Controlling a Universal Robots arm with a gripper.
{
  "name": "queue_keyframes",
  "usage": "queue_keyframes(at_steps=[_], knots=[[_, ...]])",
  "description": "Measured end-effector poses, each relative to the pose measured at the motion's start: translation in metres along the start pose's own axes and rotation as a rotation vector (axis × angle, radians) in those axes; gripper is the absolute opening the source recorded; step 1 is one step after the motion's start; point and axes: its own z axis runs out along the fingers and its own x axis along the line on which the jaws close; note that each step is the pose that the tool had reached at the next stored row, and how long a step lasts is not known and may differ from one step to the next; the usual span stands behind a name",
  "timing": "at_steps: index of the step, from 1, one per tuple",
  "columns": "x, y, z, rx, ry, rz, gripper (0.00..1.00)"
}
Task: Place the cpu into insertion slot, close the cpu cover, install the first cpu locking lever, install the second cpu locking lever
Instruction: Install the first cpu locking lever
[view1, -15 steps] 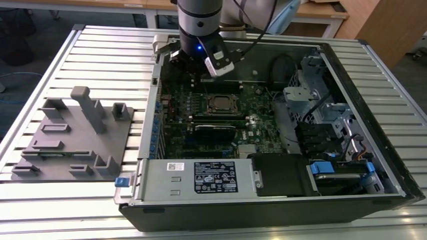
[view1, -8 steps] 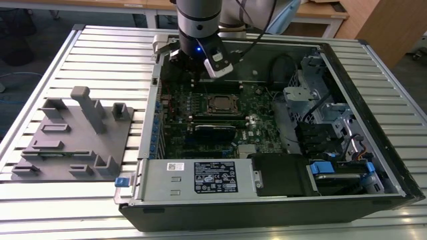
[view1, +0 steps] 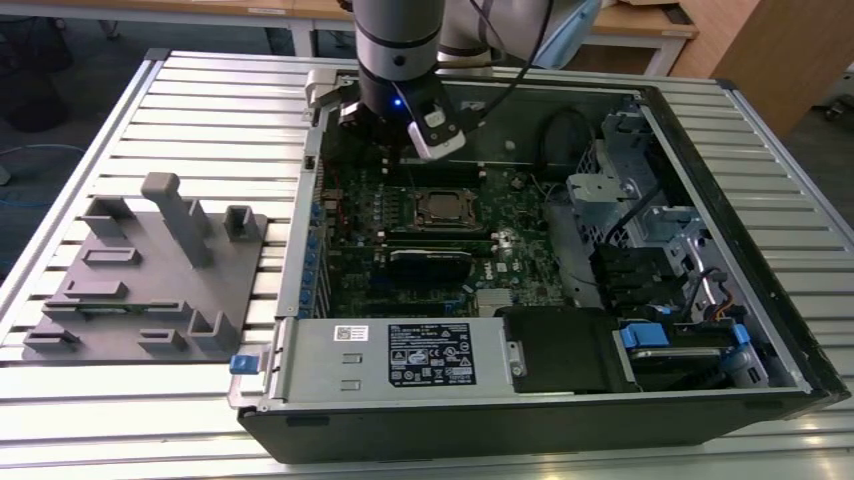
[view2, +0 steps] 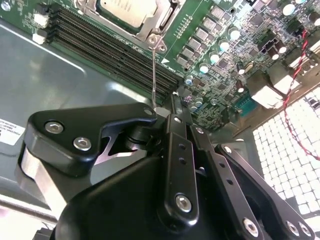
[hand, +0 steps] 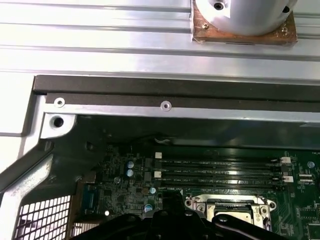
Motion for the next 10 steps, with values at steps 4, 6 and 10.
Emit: queue_keyframes(at_steps=[4,6,10], knots=[[-0.0004,-0.0001,0.0005,-0.0005,-0.003,0.01,0.1],[-0.0004,-0.0001,0.0005,-0.0016,-0.003,0.01,0.1],[-0.0004,-0.0001,0.0005,-0.0206,-0.0032,0.01,0.1]])
